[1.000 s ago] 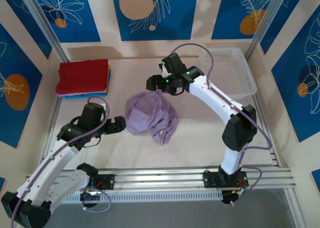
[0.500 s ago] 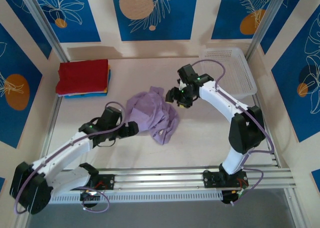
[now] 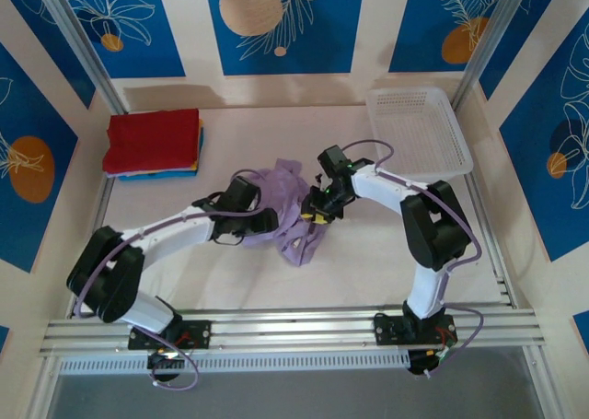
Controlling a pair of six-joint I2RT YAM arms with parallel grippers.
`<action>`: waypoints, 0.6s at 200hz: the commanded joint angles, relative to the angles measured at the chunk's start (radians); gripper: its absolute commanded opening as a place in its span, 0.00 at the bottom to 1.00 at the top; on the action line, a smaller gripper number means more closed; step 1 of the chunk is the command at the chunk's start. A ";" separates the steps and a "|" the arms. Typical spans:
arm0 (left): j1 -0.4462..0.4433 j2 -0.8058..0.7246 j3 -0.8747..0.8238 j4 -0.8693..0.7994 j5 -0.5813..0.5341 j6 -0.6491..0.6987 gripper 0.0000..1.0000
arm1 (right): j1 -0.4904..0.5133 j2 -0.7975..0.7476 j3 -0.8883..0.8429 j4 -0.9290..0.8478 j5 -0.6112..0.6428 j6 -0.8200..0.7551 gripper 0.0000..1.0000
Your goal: Fold and stack the t-shirts
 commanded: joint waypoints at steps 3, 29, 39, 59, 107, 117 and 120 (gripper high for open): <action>-0.022 0.042 0.033 0.034 -0.042 0.020 0.49 | 0.003 0.008 -0.008 0.028 -0.048 0.016 0.20; -0.028 0.068 0.027 0.073 -0.048 -0.004 0.28 | -0.005 -0.044 -0.019 0.018 -0.031 0.014 0.01; -0.029 0.069 0.041 0.059 -0.055 -0.002 0.18 | -0.014 -0.081 -0.024 0.002 -0.018 0.009 0.00; -0.028 0.059 0.094 0.015 -0.073 0.017 0.00 | -0.052 -0.182 -0.036 -0.036 -0.009 0.005 0.00; -0.014 0.078 0.363 -0.131 -0.094 0.117 0.00 | -0.181 -0.456 0.027 -0.198 -0.029 -0.034 0.00; 0.001 0.089 0.442 -0.165 -0.093 0.143 0.00 | -0.187 -0.495 0.058 -0.239 -0.028 -0.044 0.00; 0.006 0.093 0.467 -0.175 -0.090 0.149 0.00 | -0.186 -0.506 0.064 -0.249 -0.030 -0.047 0.00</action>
